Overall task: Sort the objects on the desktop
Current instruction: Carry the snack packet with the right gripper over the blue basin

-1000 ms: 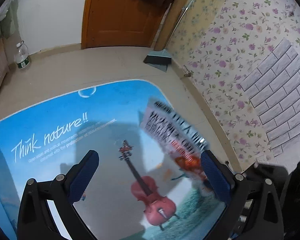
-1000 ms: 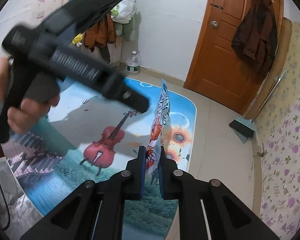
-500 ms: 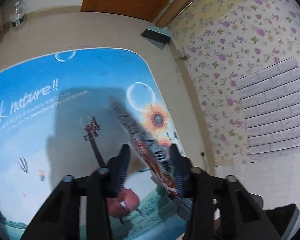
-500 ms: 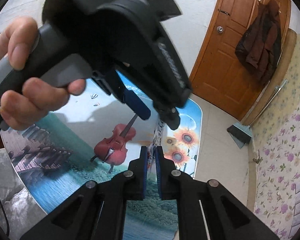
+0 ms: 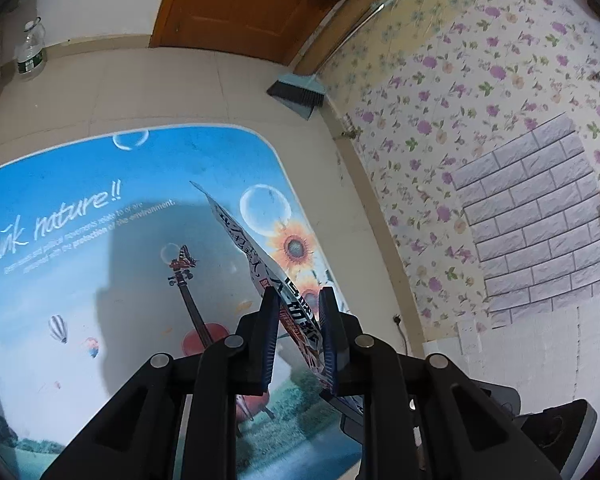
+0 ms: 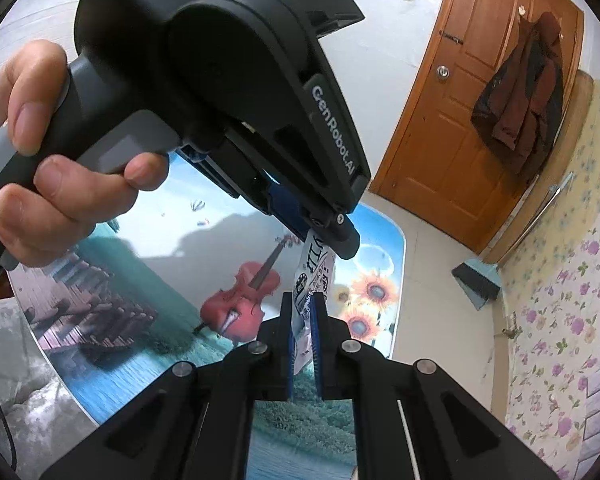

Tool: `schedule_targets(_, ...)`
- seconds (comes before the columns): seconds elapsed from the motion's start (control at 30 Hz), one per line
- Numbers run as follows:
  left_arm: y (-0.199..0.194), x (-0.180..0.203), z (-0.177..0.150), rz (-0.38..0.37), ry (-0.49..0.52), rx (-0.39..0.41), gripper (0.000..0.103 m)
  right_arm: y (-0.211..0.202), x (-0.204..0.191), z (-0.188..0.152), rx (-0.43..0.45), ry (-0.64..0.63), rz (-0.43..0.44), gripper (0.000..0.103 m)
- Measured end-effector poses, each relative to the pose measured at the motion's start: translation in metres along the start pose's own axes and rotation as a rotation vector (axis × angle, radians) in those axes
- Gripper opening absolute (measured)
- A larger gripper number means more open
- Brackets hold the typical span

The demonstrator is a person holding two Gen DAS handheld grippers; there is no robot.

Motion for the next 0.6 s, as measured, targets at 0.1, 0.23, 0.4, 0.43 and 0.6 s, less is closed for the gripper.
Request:
schedule_targets(0.1, -0.02, 0.006, 0.0, -0.012, 0.003, 0.037, 0.018, -0.011, -0.005, 0.012, 0.029, -0.014, -0.018, 0.007)
schedule_targets(0.23, -0.052, 0.012, -0.002, -0.017, 0.006, 0.089, 0.017, -0.028, -0.016, 0.031, 0.069, -0.025, -0.031, 0.007)
schedule_targets(0.4, -0.099, 0.008, -0.011, -0.018, -0.002, 0.157, 0.017, -0.046, -0.041, 0.055, 0.115, -0.057, -0.043, 0.007)
schedule_targets(0.43, -0.109, 0.006, -0.012, -0.018, -0.005, 0.17, 0.016, -0.049, -0.047, 0.06, 0.125, -0.063, -0.043, 0.007)
schedule_targets(0.6, -0.158, -0.006, -0.024, -0.012, -0.019, 0.234, 0.016, -0.071, -0.086, 0.082, 0.176, -0.088, -0.042, 0.008)
Point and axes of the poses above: each gripper's, at about its wrist camera, not at the fingertips, and y roughly the way its jaws point, x to its right, z to its top, the point moved 6 cm from there along y, roughly the way its jaws point, and after that the axes turned 2 degrees about -z, right-handed, at the moved point
